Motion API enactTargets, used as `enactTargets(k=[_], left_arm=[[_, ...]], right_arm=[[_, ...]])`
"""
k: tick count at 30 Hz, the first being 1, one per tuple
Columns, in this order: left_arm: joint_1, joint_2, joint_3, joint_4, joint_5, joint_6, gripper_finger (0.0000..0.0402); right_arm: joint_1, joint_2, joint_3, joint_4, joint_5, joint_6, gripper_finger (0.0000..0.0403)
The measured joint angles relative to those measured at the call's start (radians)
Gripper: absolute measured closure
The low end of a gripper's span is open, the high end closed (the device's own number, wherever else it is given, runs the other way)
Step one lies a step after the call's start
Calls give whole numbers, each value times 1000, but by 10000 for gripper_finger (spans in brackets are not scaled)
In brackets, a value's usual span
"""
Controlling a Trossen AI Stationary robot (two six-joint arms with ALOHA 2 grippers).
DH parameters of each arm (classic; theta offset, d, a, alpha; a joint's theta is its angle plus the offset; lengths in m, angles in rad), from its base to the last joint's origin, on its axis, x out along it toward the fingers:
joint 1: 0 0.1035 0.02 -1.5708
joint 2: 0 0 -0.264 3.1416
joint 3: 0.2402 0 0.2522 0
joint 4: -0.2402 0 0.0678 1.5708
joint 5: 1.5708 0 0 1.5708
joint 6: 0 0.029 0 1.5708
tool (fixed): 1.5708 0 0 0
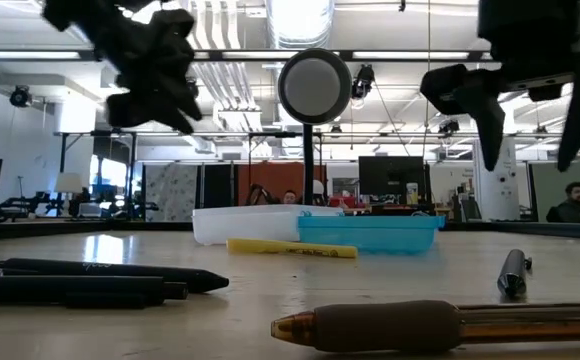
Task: Pick & place school supplies into a supply box
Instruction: Put the black pen into the supply box
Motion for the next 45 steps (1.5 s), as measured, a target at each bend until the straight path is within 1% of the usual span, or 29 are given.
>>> enactTargets(k=[4, 10, 16, 21, 24, 30, 32, 34, 36, 37, 39, 41, 42, 43, 45], left_arm=[[-35, -116, -115, 45, -34, -51, 291], [-50, -239, -238, 88, -34, -103, 291], [-52, -313, -272, 87, -30, -117, 291], [-53, -350, -265, 81, -27, -99, 291], [-53, -363, -264, 71, -27, -89, 291], [-53, -370, -263, 72, -27, -90, 291], [-53, -370, -263, 72, -27, -90, 291], [-53, -370, -263, 72, -27, -89, 291], [-53, -370, -263, 72, -27, -79, 291], [-53, -370, -263, 72, -27, -72, 291], [-53, -369, -263, 73, -26, -59, 291], [-53, -367, -263, 73, -30, -45, 291], [-53, -366, -264, 75, -32, -39, 291], [-53, -366, -265, 75, -34, -35, 291], [-53, -359, -266, 73, -36, -31, 291]], right_arm=[[50, 98, 78, 10, 1, 48, 179], [95, 256, 215, 37, -2, 101, 179], [109, 423, 302, 40, -1, 188, 184], [108, 490, 313, 32, 3, 194, 209], [108, 498, 309, 30, 0, 195, 243], [109, 512, 298, 27, -18, 188, 348], [107, 512, 297, 25, -29, 182, 377], [104, 504, 301, 6, -40, 183, 382], [105, 484, 307, -54, -22, 184, 382], [106, 465, 306, -109, 3, 183, 382], [104, 412, 330, -143, 79, 164, 382], [93, 338, 360, -169, 150, 110, 382], [80, 304, 372, -199, 164, 69, 383], [64, 280, 380, -207, 171, 19, 383], [19, 254, 393, -203, 219, -93, 383]])
